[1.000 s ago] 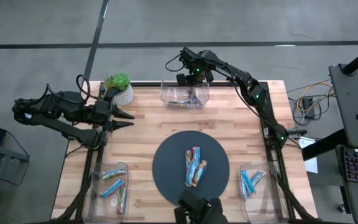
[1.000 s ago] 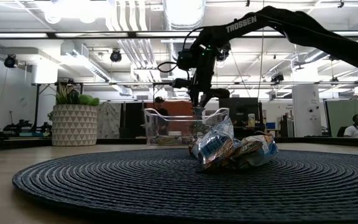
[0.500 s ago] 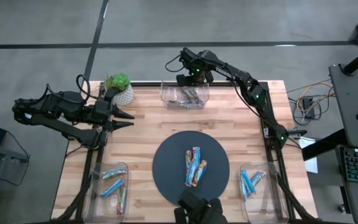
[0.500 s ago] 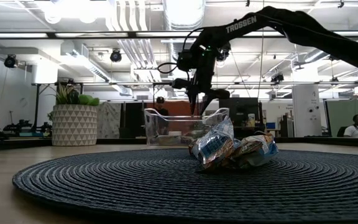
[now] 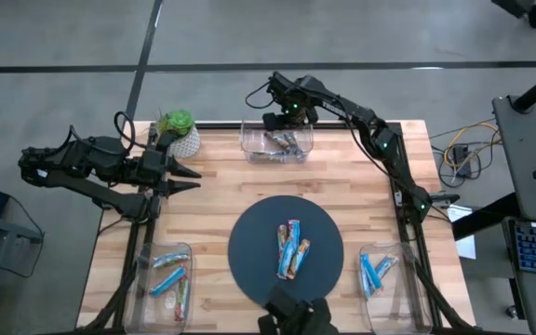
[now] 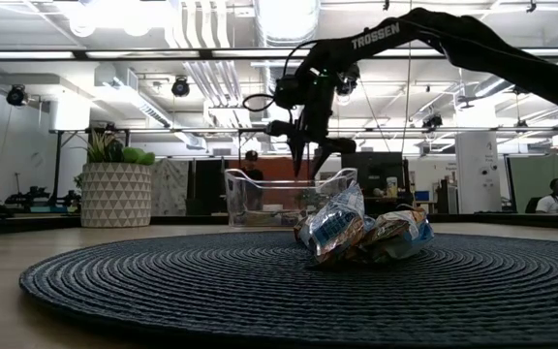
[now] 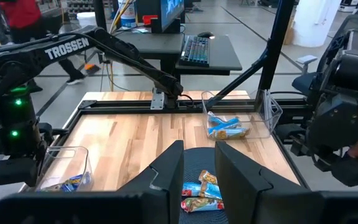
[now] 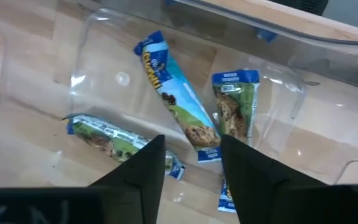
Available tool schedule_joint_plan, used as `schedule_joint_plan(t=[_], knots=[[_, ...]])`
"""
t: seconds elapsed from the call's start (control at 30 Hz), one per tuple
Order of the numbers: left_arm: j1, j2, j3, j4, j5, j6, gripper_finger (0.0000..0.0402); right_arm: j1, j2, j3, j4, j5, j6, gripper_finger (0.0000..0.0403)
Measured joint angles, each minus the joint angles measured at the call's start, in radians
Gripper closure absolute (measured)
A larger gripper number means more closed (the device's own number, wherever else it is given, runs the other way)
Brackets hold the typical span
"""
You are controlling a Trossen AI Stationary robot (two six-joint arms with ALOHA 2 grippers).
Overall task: Pick and place Granola Bars by type
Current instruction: Put the yellow granola bar into the bottom right transparent bin
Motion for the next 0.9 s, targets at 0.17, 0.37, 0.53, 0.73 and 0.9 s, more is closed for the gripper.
schedule_joint_plan(t=[0.17,0.37,0.53,0.73,0.9], knots=[[0.000,0.000,0.000,-0.009,-0.001,0.003,0.0326,0.022,-0.006,0.013,0.009,-0.001,-0.010,0.0296],[0.000,0.002,0.000,-0.022,-0.001,0.011,0.0326,0.053,-0.026,0.013,0.036,-0.002,-0.053,0.0371],[0.000,0.007,0.000,-0.021,-0.001,0.015,0.0326,0.082,-0.060,0.013,0.051,-0.003,-0.120,0.0391],[0.000,0.021,0.000,-0.018,-0.001,-0.014,0.0326,0.111,-0.106,0.013,0.053,-0.042,-0.133,0.0392],[0.000,0.033,0.000,-0.018,-0.001,-0.012,0.0326,0.138,-0.160,0.013,0.051,-0.066,-0.112,0.0390]])
